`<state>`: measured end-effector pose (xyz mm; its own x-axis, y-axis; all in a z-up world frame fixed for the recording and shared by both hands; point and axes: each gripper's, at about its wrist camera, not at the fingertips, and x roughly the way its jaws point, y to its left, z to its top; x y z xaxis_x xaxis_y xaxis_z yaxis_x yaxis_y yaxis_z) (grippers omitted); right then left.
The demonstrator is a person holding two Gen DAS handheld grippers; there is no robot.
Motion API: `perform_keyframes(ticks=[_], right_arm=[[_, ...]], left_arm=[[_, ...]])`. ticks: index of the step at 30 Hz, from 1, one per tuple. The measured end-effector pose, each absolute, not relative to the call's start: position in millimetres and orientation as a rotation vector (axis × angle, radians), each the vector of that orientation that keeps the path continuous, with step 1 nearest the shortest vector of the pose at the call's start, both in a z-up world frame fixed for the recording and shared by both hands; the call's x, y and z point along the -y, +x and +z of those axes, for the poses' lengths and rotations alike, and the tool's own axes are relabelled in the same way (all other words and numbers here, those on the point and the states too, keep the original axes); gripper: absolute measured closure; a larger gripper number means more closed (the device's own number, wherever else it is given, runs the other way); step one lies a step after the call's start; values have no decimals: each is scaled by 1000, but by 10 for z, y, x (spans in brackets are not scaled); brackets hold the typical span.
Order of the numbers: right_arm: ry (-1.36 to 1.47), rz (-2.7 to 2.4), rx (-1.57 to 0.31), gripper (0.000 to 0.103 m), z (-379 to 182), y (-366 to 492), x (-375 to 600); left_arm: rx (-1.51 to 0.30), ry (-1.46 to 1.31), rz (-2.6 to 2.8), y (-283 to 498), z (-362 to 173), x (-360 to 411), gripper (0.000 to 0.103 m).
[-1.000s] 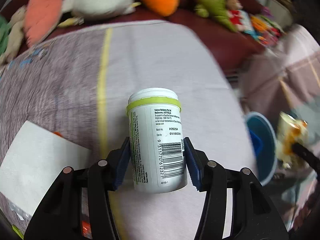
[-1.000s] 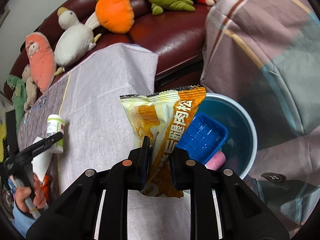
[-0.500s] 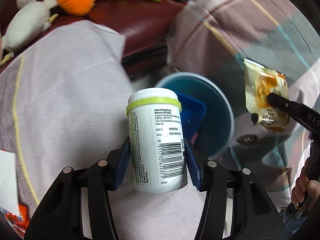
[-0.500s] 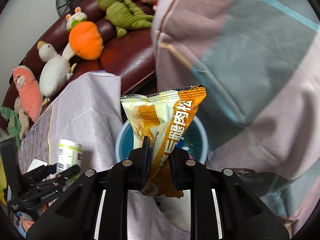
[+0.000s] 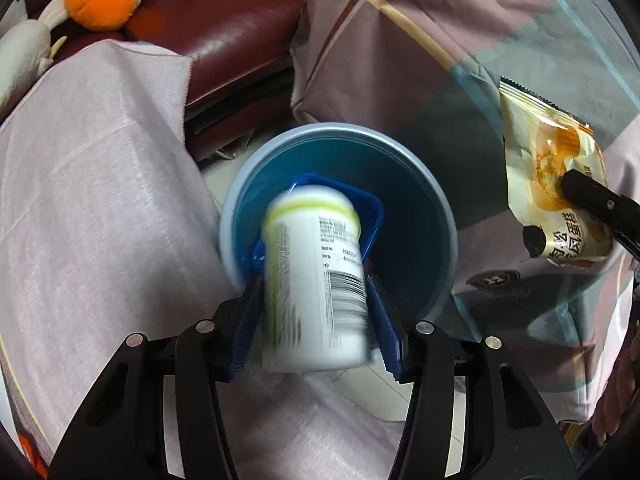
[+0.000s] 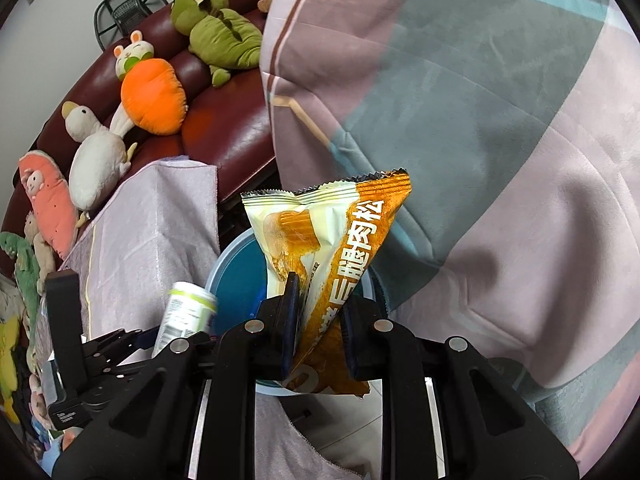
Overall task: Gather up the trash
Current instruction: 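Carry the bottle and packet over the bin and open both tools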
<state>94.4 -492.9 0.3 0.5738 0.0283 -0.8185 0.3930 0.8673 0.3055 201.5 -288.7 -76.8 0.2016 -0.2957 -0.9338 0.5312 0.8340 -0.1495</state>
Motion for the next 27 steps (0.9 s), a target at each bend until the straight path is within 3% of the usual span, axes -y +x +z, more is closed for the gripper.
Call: perform_keyframes(ticks=[1,3,4,27], right_arm=[[493,-226,-947,83,-8,951,4935],[491,-227,-951,83,-25,960,4940],[490,-226,-953,83,-31,968,4938],[402,-170,-1034,79,-226,1440,4546]], left_arm=[[-1239,225,-588,2024,-776,2912,46],[-1239,234,-584,2025,-786,2930,26],[-1232,237,-580,2020,-788,2925,24],[-1203,133,-561,1861,-520,2332,15]])
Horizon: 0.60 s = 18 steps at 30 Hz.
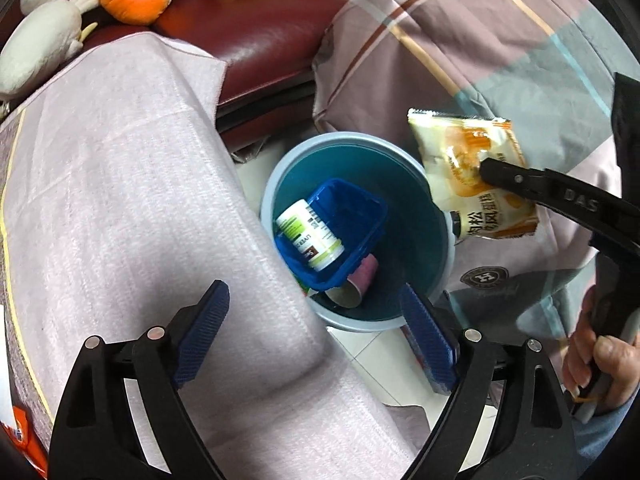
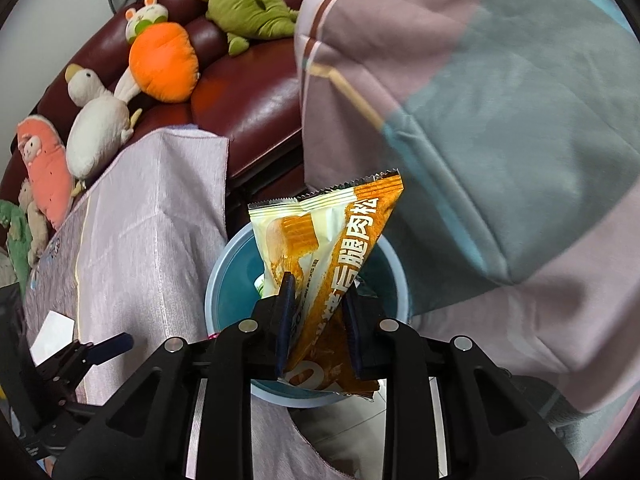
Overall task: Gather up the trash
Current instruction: 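Carry the bottle and packet over the bin and open both tools, then move both tools back over the table toward the remaining trash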
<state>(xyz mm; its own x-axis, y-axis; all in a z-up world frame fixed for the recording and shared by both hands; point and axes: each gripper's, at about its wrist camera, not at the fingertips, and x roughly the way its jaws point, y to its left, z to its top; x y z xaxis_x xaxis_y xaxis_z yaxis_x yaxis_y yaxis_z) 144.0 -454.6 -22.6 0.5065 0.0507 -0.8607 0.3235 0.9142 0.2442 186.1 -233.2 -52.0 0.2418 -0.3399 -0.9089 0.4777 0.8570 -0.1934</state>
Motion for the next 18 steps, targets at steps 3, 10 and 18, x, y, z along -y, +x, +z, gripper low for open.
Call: perform_keyframes(ticks=[3,10,18], right_arm=[[396,-179,-1056,75,-314,1496,4524],[397,-202,-1109,56,-488,1526,4539],[376,-209,-1090,31,-335,1483,4463]], left_arm=[[-1207,115,-558,1899,-522,2258,15],[-1221,84,-558,1947,-560,2134,15],[-1221,57,-556,1908,-550,2023,15]])
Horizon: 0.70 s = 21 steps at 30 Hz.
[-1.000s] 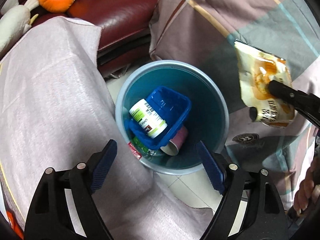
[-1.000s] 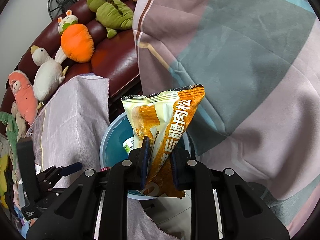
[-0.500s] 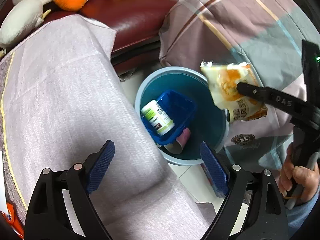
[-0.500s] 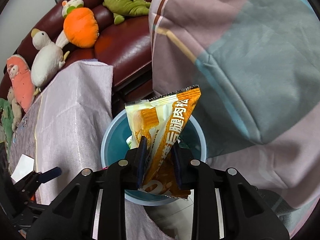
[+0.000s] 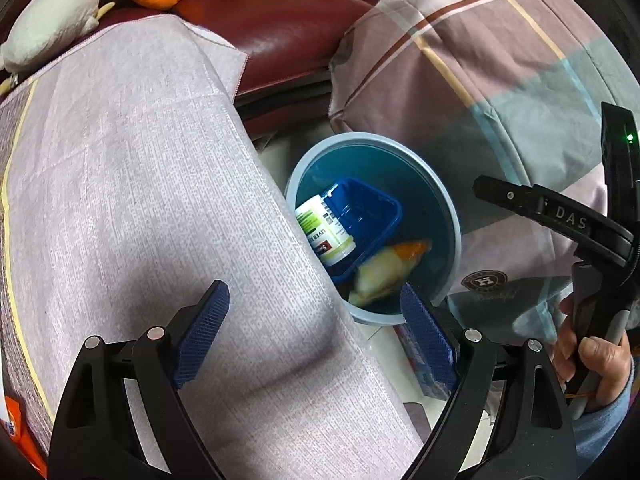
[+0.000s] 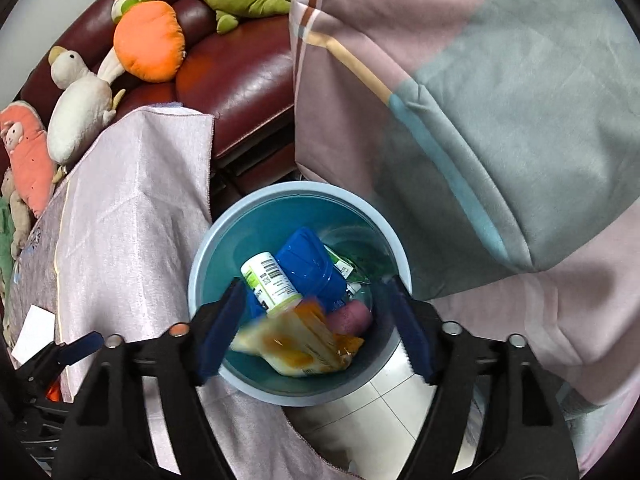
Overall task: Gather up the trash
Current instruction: 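Move both tools back over the table toward the remaining trash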
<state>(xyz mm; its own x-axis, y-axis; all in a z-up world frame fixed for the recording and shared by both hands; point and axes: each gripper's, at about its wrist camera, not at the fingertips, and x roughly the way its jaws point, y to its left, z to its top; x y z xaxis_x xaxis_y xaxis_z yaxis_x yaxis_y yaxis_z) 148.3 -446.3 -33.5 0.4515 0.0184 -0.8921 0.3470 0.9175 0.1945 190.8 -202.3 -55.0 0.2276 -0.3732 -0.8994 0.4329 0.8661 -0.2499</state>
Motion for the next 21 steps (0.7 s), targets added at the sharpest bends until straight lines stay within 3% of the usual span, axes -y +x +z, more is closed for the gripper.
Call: perform_keyframes(ticks=[4,21], right_arm=[[375,-204,-1097,27,-263,1453,4397],[301,-157,-1067,25,274,1172,3720]], left_arm=[[-1215,45,-554,1856,-504,1946,15],[-1133,-54,-500,1531,-105,1119,12]])
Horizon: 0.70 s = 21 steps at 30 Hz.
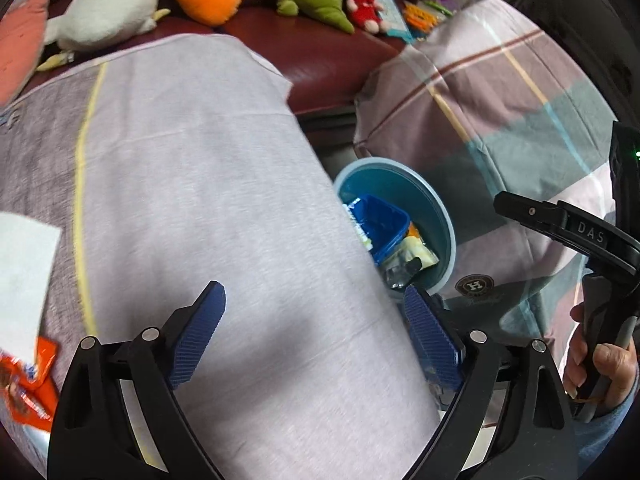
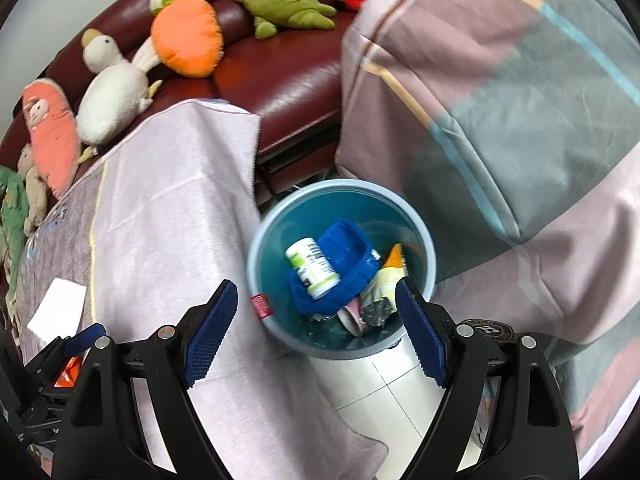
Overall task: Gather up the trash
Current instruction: 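Move both tools back over the table toward the remaining trash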
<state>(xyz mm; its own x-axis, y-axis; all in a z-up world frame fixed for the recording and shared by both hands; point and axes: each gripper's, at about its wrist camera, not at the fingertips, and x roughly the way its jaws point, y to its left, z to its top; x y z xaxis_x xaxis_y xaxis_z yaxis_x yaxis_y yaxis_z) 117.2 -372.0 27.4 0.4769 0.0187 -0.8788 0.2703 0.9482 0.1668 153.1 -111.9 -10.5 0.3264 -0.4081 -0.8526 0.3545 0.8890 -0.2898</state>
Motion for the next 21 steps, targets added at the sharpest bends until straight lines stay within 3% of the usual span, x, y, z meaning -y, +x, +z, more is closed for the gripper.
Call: perform_keyframes(ticks=[21], right_arm=[[104,85,-1125,25,432,1124,1810]], left_arm=[[-1054,-212,-227,981,23,-1003,11]])
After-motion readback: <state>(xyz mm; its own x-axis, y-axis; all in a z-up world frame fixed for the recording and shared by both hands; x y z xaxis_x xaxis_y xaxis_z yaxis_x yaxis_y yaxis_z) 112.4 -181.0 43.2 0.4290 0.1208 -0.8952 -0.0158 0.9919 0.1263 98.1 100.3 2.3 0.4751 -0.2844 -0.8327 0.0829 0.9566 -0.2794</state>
